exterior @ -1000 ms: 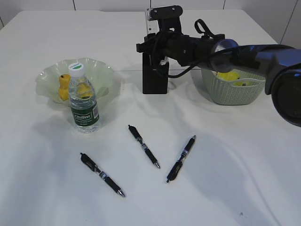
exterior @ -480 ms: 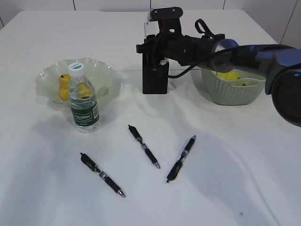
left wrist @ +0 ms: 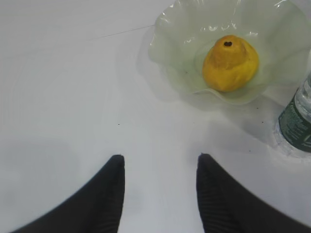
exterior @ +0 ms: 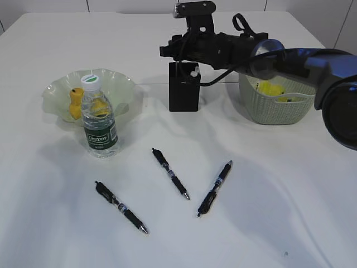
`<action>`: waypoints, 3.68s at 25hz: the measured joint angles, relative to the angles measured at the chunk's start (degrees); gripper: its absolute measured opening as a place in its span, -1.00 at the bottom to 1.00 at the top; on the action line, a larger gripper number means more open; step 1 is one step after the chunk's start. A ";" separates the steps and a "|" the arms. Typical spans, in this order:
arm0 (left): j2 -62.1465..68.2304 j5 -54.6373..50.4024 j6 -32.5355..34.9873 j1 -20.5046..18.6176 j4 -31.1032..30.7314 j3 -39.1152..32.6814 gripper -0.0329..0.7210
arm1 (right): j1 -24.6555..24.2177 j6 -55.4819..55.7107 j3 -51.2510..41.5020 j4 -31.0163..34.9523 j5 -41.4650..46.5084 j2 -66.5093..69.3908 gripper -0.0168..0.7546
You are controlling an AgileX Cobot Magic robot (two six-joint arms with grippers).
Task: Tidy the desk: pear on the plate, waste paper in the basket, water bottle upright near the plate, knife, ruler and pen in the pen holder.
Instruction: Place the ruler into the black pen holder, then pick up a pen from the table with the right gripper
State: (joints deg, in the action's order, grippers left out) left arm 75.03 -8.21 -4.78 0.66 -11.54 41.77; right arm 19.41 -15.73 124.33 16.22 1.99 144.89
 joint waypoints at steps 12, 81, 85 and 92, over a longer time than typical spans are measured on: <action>0.00 1.52 0.00 0.00 0.00 0.00 -0.01 | -1.59 0.00 9.57 -0.10 11.37 0.00 -0.14; 0.00 3.71 0.00 0.00 0.10 0.00 -0.01 | -2.52 26.18 28.39 -13.73 69.97 -7.86 -0.14; 0.00 3.71 0.00 0.00 0.10 0.00 -0.01 | -2.52 24.35 21.93 -13.00 69.97 -11.37 -0.14; 0.00 3.71 0.00 0.00 0.10 0.00 -0.01 | -2.52 21.58 9.19 -11.89 69.97 -18.05 -0.14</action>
State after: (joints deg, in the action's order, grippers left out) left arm 75.03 -4.50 -4.78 0.66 -11.44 41.77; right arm 16.90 5.84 133.51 4.32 71.96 126.84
